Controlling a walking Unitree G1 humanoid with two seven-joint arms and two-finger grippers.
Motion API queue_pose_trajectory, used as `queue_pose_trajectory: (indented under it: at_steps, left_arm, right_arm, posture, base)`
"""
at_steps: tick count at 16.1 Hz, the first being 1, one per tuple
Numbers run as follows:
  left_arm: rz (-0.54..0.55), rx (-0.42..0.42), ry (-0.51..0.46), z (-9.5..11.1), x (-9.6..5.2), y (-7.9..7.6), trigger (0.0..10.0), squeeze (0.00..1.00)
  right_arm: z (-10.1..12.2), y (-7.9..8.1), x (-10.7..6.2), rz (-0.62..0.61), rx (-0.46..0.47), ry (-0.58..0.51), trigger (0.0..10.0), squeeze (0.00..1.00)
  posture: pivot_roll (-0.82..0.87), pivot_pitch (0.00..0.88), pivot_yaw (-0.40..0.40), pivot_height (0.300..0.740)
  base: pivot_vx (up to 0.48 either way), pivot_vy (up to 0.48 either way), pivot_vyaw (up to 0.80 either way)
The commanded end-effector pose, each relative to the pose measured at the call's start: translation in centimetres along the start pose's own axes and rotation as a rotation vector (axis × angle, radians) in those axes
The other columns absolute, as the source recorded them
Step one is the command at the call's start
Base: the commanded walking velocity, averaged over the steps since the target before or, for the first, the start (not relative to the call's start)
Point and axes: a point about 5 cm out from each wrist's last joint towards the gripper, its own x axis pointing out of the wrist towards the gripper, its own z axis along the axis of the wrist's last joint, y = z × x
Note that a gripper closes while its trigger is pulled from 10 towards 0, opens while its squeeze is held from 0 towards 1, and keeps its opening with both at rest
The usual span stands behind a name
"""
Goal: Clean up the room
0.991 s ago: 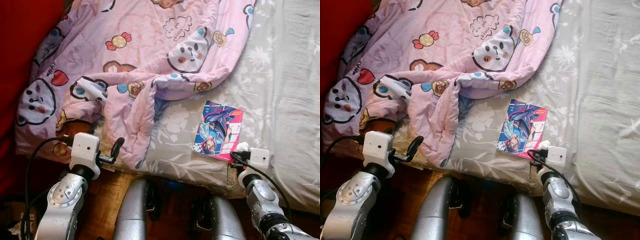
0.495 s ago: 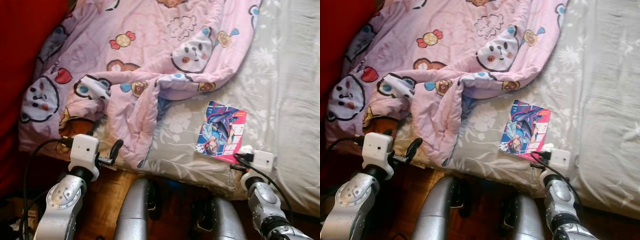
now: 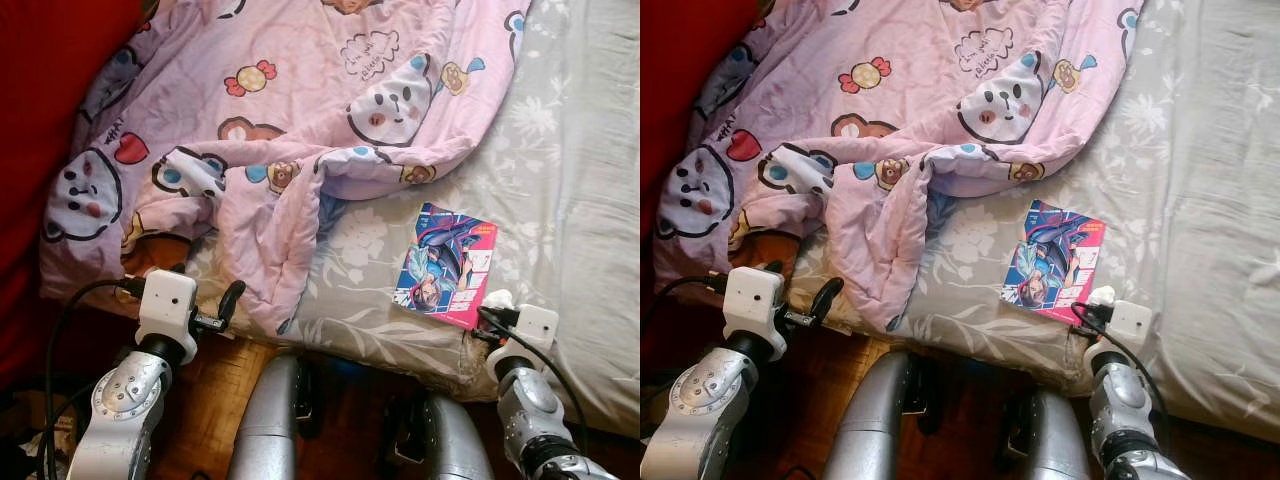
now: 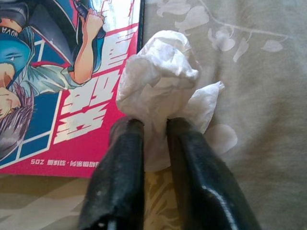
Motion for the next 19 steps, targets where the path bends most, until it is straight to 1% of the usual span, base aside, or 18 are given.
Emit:
queue_pose_trajectory:
  at_steps: [1, 5, 7, 8, 9, 15, 16, 17, 19]
  left_arm:
    - [0.014, 0.017, 0.041, -0.8, -0.5, 0.2, 10.0, 0.00]
    - [0.018, 0.022, 0.041, -0.8, -0.5, 0.5, 10.0, 0.00]
    - [0.018, 0.021, 0.047, -1.0, -0.6, 0.5, 10.0, 0.00]
    - [0.017, 0.020, 0.048, -1.0, -0.6, 0.5, 10.0, 0.00]
    - [0.017, 0.020, 0.049, -1.0, -0.6, 0.5, 10.0, 0.00]
    - [0.018, 0.023, 0.044, -0.8, -0.6, 0.6, 10.0, 0.00]
    - [0.017, 0.024, 0.044, -0.8, -0.7, 0.6, 10.0, 0.00]
    - [0.016, 0.025, 0.044, -0.8, -0.7, 0.6, 10.0, 0.00]
    - [0.022, 0.023, 0.042, -0.7, -0.8, 0.8, 10.0, 0.00]
  right_arm:
    - [-1.7, -0.6, -0.8, -0.030, 0.030, 0.048, 10.0, 1.00]
    - [-2.0, -0.1, -0.9, -0.016, 0.045, 0.047, 10.0, 1.00]
    - [-2.2, -0.3, -1.0, -0.045, 0.031, 0.047, 10.0, 1.00]
    - [-2.2, -0.5, -1.1, -0.062, 0.028, 0.045, 10.0, 0.62]
    - [-2.2, -0.7, -1.1, -0.078, 0.027, 0.045, 10.0, 0.00]
    - [-2.5, -1.0, -1.2, -0.104, 0.035, 0.072, 10.0, 0.00]
    - [-2.6, -1.0, -1.2, -0.106, 0.047, 0.078, 6.3, 0.00]
    - [-2.8, -0.9, -1.3, -0.105, 0.062, 0.090, 0.0, 0.00]
    - [-2.8, -1.0, -1.3, -0.110, 0.053, 0.093, 0.0, 0.00]
  posture:
    - [0.27, 0.549, 0.111, 0.650]
    - [0.27, 0.543, 0.109, 0.650]
    - [0.27, 0.545, 0.109, 0.650]
    - [0.27, 0.545, 0.109, 0.650]
    - [0.27, 0.545, 0.109, 0.650]
    - [0.28, 0.554, 0.116, 0.650]
    - [0.28, 0.555, 0.116, 0.650]
    - [0.28, 0.555, 0.119, 0.650]
    - [0.29, 0.554, 0.120, 0.650]
  base:
    - [0.000, 0.000, 0.00]
    - [0.000, 0.000, 0.00]
    - [0.000, 0.000, 0.00]
    - [0.000, 0.000, 0.00]
    - [0.000, 0.000, 0.00]
    - [0.000, 0.000, 0.00]
    - [0.000, 0.000, 0.00]
    - [0.000, 0.000, 0.00]
    - [0.000, 0.000, 0.00]
